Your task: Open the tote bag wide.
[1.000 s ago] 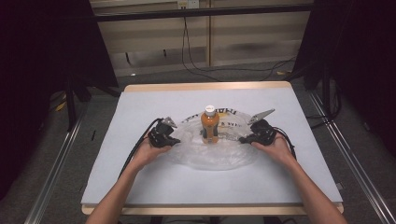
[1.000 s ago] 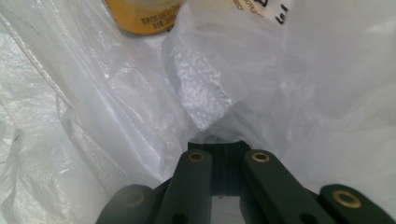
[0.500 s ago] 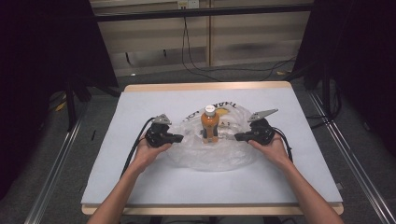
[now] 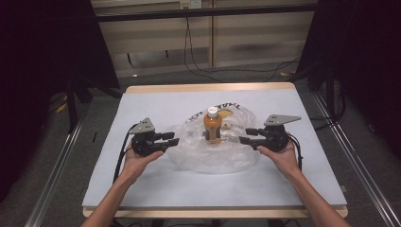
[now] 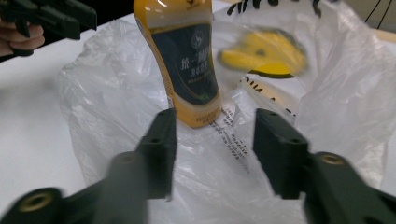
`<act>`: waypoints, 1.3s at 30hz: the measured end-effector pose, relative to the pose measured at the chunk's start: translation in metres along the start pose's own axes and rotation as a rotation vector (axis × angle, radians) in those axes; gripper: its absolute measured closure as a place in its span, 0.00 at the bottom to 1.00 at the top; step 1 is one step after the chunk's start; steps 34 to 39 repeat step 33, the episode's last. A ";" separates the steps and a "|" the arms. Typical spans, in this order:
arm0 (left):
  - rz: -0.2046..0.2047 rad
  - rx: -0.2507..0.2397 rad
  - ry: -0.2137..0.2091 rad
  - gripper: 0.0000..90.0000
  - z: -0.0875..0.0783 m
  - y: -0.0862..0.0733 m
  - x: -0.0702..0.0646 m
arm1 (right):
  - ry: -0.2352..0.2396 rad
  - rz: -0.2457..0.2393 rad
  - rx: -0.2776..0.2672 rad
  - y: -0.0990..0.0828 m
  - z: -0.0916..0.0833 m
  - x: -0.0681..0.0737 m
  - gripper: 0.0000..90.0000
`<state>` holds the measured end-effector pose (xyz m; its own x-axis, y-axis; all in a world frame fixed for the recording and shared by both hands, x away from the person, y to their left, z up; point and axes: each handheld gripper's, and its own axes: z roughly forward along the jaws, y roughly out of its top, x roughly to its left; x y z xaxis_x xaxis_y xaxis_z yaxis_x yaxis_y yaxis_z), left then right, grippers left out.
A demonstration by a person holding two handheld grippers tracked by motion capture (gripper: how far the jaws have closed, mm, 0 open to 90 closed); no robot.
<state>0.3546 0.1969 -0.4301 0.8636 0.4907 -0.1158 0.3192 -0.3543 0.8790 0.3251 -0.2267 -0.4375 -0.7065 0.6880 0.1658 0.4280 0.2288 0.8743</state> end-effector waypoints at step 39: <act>-0.073 -0.076 0.167 0.03 -0.054 -0.060 -0.024 | -0.227 0.135 -0.134 -0.058 -0.095 0.011 0.05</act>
